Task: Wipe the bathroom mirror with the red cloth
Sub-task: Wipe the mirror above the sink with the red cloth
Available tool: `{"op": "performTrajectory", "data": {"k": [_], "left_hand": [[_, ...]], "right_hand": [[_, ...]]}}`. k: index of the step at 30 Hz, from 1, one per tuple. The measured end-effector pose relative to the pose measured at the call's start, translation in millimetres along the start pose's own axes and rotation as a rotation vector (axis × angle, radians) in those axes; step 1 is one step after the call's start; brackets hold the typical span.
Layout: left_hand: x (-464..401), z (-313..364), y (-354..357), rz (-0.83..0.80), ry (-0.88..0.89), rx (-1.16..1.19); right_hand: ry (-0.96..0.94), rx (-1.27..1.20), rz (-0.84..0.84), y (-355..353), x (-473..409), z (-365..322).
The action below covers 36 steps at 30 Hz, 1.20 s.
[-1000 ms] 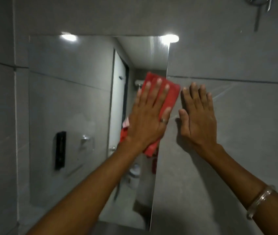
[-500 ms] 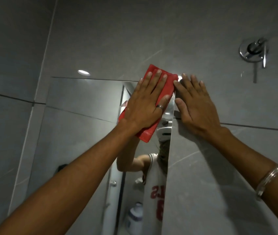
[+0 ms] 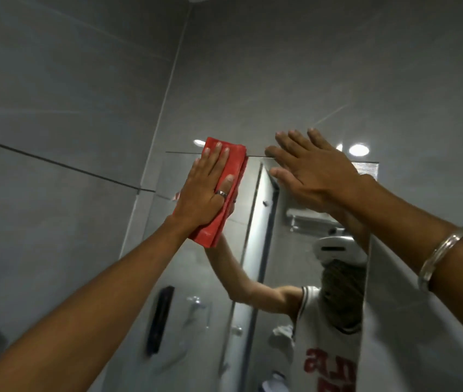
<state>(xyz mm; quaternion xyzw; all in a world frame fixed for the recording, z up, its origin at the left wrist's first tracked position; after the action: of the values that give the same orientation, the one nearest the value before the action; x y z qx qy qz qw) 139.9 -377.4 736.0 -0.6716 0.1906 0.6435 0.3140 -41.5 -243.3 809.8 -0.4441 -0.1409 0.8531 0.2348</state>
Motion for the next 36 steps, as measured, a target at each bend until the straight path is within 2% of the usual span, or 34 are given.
{"op": "performTrajectory", "data": {"k": [6,9,14,23,28,31,36], "left_hand": [[3.2,-90.1,-15.8,0.082,-0.250,0.019],[5.0,-102.9,-16.6,0.091,-0.348,0.073],[32.4,-91.6,-10.1,0.067,-0.293,0.058],[207.2,-82.0,18.2,-0.055,-0.189,-0.008],[332.0,-80.9,33.0,-0.165,-0.224,-0.004],[391.9,-94.3,37.8,-0.169,-0.263,-0.026],[412.2,-87.3,41.3,-0.114,-0.329,0.017]], "right_hand": [[0.009,0.052,0.007,23.0,-19.8,-53.1],[-0.001,0.065,0.030,34.8,-14.7,-65.9],[-0.014,0.053,0.111,48.0,2.2,-81.2],[-0.061,0.000,0.134,95.0,66.5,-133.2],[-0.066,-0.059,0.112,125.2,126.3,-174.7],[-0.089,-0.072,0.167,132.3,160.5,-188.1],[-0.075,-0.072,0.136,144.2,208.1,-189.4]]}}
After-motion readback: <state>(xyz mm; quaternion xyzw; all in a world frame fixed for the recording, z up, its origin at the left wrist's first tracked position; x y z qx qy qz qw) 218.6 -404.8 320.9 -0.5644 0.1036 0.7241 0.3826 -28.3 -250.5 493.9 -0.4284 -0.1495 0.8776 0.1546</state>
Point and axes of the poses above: each hand's wrist, its own x-axis away from the middle knuckle, its own y-axis out of the palm, z = x × y, the point moved 6 cm from there along -x, towards the middle knuckle, and after that the axes turned 6 degrees about -x, right-handed, at the moved point
